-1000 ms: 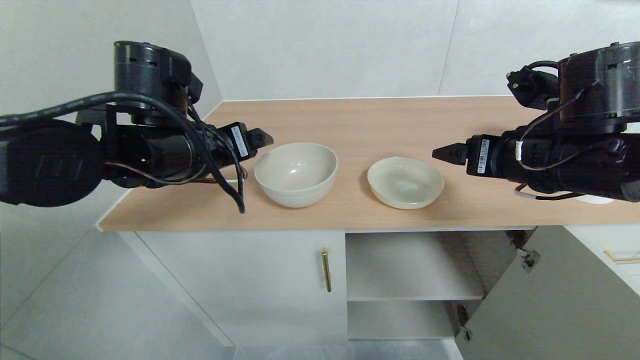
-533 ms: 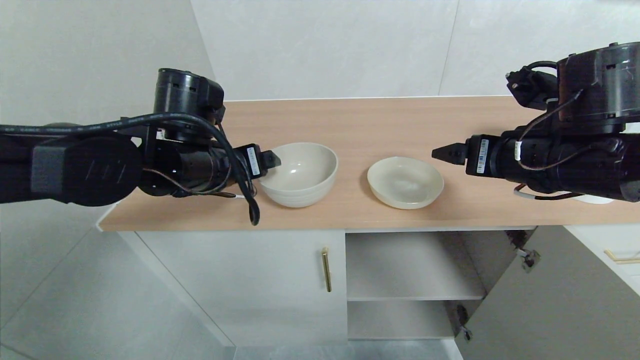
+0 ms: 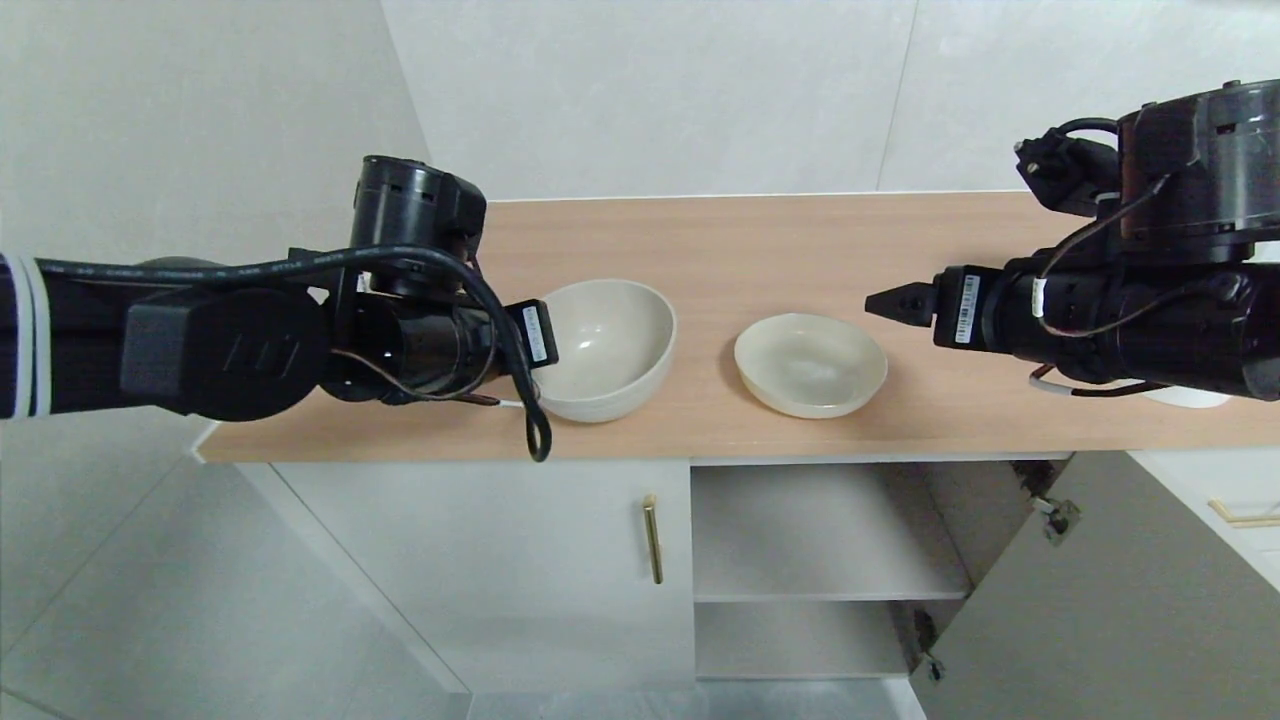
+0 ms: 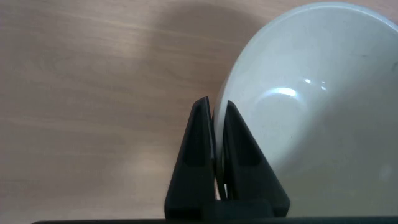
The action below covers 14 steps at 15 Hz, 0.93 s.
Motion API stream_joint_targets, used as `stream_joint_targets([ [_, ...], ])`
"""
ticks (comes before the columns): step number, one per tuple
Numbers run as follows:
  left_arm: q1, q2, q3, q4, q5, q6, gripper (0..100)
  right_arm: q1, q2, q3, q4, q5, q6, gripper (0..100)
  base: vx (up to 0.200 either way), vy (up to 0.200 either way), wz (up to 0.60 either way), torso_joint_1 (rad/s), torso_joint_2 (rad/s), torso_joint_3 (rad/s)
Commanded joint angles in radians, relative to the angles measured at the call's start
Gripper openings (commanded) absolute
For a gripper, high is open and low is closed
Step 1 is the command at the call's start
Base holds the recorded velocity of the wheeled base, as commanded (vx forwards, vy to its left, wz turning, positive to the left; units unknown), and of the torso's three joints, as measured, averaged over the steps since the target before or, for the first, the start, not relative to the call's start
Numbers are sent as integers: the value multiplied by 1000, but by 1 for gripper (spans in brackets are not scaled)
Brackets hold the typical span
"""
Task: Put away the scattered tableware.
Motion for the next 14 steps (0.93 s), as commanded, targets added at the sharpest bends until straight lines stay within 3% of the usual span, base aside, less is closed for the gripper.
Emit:
stream_joint_targets([
  [1, -2, -32, 6, 2, 1, -12, 0, 0, 13, -2, 3, 0, 0, 100, 0, 0, 0, 0, 0, 0],
  [3, -2, -90, 24, -7, -10, -45, 0, -1, 49, -11, 4, -17, 0, 100, 0, 0, 0, 0, 0, 0],
  [5, -2, -124, 57, -56, -11, -45, 0, -1, 92, -22, 6, -57, 0, 100, 0, 0, 0, 0, 0, 0],
  [6, -2, -161, 104, -132, -27, -40, 0, -1, 134, -37, 6, -90, 0, 100, 0, 0, 0, 0, 0, 0],
  [8, -2, -207, 161, -194, -94, -31, 0, -3, 178, -51, 4, -112, 0, 100, 0, 0, 0, 0, 0, 0],
  [10, -2, -232, 179, -201, -142, -31, 0, -4, 209, -56, -2, -133, 1, 100, 0, 0, 0, 0, 0, 0],
  [14, -2, -235, 179, -201, -148, -32, 0, -4, 230, -68, -3, -135, 21, 100, 0, 0, 0, 0, 0, 0],
])
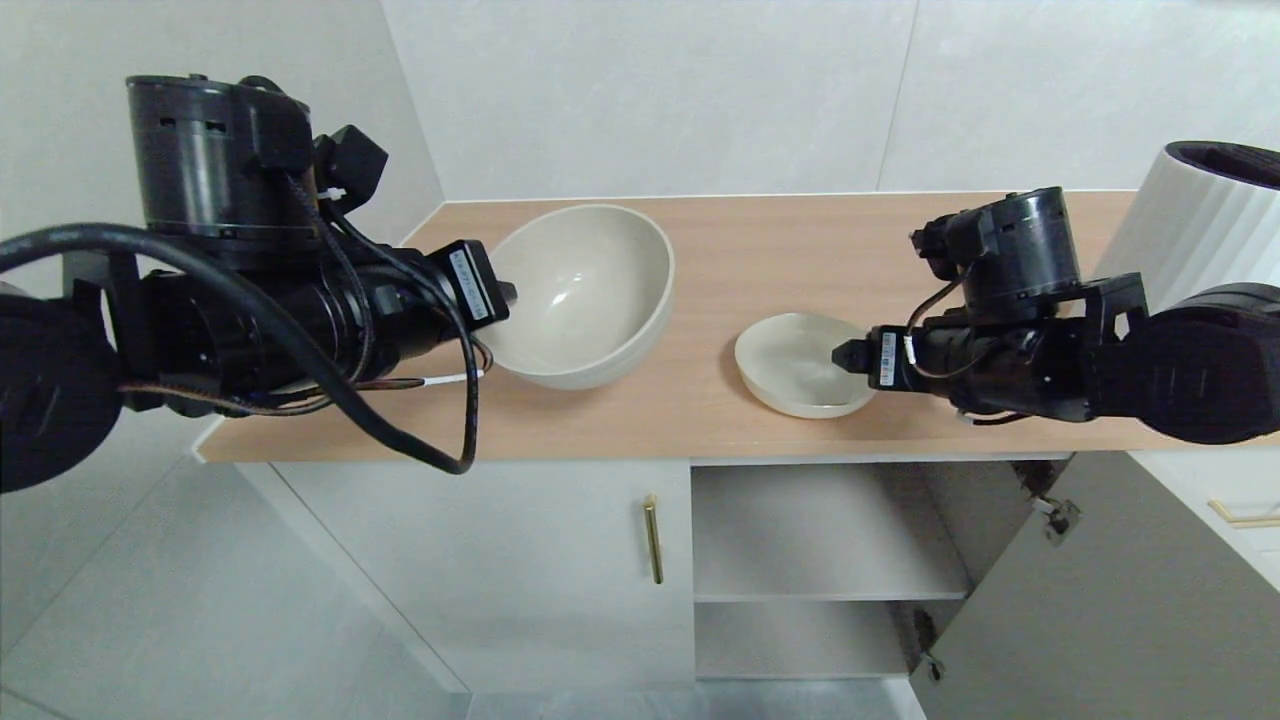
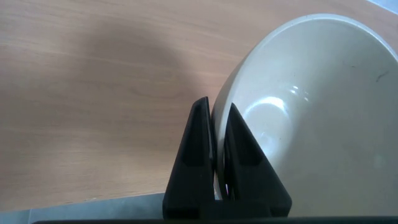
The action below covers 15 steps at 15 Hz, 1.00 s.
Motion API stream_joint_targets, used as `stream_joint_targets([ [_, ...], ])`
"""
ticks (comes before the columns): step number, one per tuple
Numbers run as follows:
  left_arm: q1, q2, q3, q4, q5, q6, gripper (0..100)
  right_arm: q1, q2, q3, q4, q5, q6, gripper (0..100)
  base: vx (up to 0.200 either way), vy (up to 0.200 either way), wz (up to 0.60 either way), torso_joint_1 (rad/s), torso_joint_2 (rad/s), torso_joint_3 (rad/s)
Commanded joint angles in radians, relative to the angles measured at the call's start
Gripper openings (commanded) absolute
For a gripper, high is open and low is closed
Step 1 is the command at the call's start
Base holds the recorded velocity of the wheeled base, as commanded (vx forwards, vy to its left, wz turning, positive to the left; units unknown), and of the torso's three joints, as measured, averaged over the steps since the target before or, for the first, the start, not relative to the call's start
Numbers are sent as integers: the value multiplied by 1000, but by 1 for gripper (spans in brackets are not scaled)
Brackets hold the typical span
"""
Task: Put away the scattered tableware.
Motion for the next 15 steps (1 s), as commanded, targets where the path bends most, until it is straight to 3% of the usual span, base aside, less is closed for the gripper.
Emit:
stream_joint_targets([
  [1, -2, -11, 4, 0, 0, -1, 0, 0, 16, -7, 0, 0, 3, 100, 0, 0, 0, 0, 0, 0],
  [5, 0, -11, 4, 0, 1, -1, 0, 0, 29, -9, -17, 2, 21, 100, 0, 0, 0, 0, 0, 0],
  [6, 0, -11, 4, 0, 0, -1, 0, 0, 30, -9, -21, 2, 21, 0, 0, 0, 0, 0, 0, 0],
  [15, 34, -11, -1, -37, 14, -4, 0, 0, 12, -13, -48, 13, 62, 0, 0, 0, 0, 0, 0, 0],
])
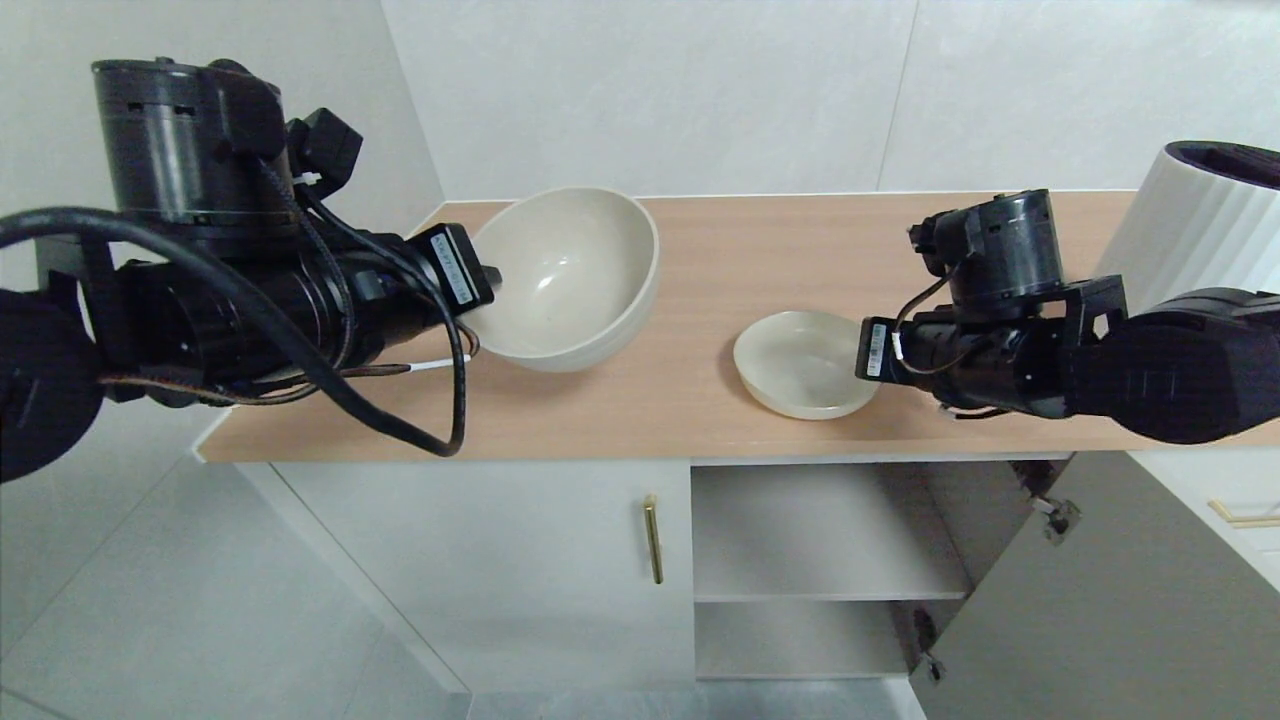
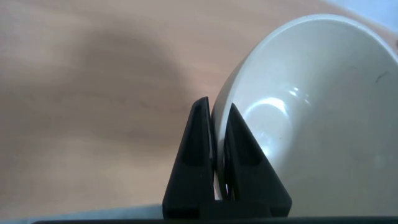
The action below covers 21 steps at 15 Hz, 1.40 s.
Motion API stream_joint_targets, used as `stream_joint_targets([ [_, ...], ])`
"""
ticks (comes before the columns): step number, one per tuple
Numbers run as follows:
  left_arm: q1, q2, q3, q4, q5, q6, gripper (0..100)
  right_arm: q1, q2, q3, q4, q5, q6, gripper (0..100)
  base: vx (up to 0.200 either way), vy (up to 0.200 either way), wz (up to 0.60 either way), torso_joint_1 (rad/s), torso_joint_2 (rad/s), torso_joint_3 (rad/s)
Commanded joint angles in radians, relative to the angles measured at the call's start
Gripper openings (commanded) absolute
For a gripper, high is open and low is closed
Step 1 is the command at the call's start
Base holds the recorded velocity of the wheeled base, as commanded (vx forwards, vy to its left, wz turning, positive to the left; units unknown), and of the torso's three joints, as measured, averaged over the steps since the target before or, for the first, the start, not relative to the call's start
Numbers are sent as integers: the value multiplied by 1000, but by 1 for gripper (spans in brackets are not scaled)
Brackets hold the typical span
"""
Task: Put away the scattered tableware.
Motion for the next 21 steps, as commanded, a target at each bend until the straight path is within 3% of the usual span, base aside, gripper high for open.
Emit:
stream_joint_targets([
  [1, 12, -1, 8, -17, 1, 0, 0, 0, -28, 0, 4, 6, 17, 0, 0, 0, 0, 0, 0, 0],
  [5, 12, -49, 88, -16, -2, 6, 0, 0, -191, 95, 22, 118, 26, 0, 0, 0, 0, 0, 0, 0],
  [7, 12, -124, 151, -10, -10, 32, 0, 4, -295, 164, 45, 195, 17, 0, 0, 0, 0, 0, 0, 0],
  [8, 12, -175, 206, 2, -11, 60, 0, 5, -355, 192, 102, 207, 17, 0, 0, 0, 0, 0, 0, 0],
  [10, 12, -251, 278, 50, -13, 64, 0, 7, -436, 225, 228, 209, 17, 0, 0, 0, 0, 0, 0, 0],
  [12, 12, -280, 335, 56, -13, 64, 0, 8, -484, 318, 248, 210, 19, 0, 0, 0, 0, 0, 0, 0],
  [18, 7, -314, 361, 58, -30, 61, 0, 23, -502, 408, 243, 210, 22, 0, 0, 0, 0, 0, 0, 0],
  [21, 4, -307, 361, 58, -37, 63, 0, 23, -471, 426, 199, 210, 20, 0, -133, 0, 0, 0, 0, 5],
])
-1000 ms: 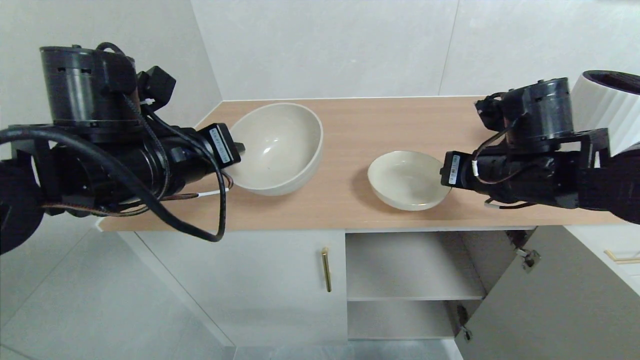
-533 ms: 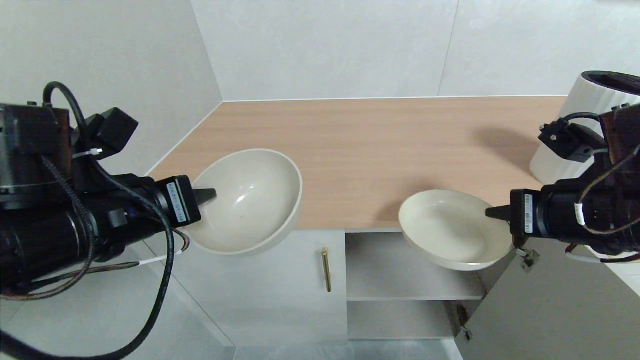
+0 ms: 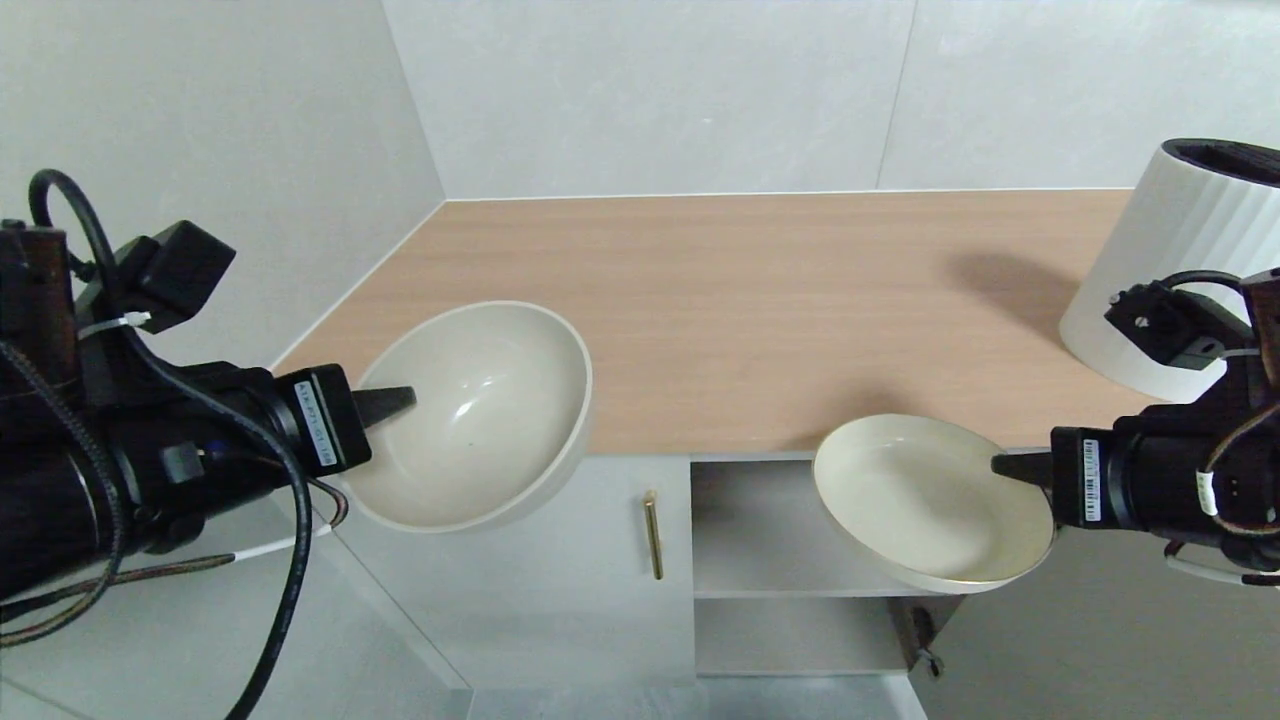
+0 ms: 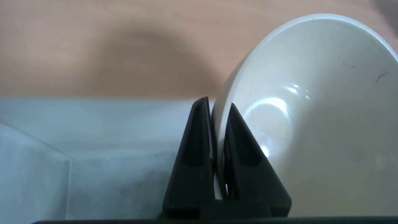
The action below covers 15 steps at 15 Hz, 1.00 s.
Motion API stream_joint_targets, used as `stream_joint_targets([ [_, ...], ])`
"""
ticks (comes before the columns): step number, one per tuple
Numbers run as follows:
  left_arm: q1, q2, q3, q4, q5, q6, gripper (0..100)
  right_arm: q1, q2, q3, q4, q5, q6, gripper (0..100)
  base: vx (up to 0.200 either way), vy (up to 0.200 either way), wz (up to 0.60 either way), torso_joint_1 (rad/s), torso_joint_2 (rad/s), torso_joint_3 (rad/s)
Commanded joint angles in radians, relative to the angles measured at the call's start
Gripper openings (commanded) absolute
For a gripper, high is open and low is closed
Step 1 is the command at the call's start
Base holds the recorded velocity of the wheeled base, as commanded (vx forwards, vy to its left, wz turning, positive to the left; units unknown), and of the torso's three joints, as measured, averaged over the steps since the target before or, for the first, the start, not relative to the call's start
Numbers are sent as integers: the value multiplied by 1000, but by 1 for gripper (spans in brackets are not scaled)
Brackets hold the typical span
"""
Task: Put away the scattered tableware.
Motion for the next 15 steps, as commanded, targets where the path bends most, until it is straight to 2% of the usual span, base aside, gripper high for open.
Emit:
stream_joint_targets([
  [1, -2, -1, 1, 0, -11, 0, 0, 0, 19, 28, -33, -1, -2, 0, 0, 0, 0, 0, 0, 0],
  [4, -2, 1, 1, 0, -18, 0, 0, 0, 18, 58, -88, -1, -3, 0, 0, 0, 0, 0, 0, 0],
  [10, -2, 4, 4, 1, -18, 0, 0, 8, 12, 89, -90, 2, -60, 0, 0, 0, 0, 0, 0, 0],
  [15, -24, -2, 18, 1, -20, 3, 0, 60, -5, 121, -90, 3, -100, 0, 0, 0, 0, -162, 366, 192],
])
